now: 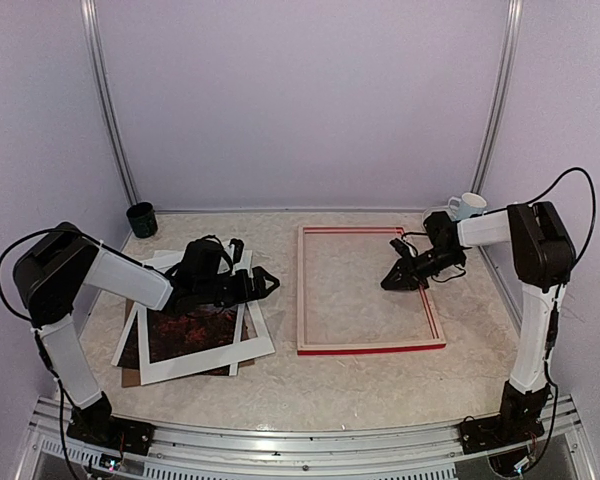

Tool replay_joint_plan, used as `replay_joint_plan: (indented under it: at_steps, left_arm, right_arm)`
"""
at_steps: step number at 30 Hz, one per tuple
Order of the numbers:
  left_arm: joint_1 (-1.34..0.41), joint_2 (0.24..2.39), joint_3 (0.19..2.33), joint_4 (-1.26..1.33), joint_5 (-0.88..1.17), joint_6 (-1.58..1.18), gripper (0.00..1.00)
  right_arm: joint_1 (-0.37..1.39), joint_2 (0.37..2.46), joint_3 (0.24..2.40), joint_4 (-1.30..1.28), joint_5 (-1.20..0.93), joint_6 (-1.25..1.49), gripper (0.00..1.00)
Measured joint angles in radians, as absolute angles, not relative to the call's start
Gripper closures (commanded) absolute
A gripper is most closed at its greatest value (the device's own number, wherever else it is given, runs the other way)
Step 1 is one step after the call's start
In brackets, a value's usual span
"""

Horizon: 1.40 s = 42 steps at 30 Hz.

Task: Put the photo into the frame
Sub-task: Place the glass panel at the frame body.

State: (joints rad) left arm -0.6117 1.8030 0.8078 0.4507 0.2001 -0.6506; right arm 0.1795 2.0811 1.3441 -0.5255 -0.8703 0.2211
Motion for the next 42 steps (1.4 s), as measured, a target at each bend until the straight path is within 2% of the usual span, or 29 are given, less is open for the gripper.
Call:
replay_joint_plan:
  at_steps: [15, 42]
  left_arm:
    - [-0.594, 1.809, 0.785, 0.487, 0.236, -0.678, 0.01]
    - [-0.588, 1.814, 0.778, 0.509, 0.256, -0.692, 0.01]
  right_arm:
    - [0.177, 2.081, 1.428, -0.691, -0.784, 0.15, 0.86]
    - [0.149, 2.081, 1.428, -0.719, -0.735, 0.124, 0.85]
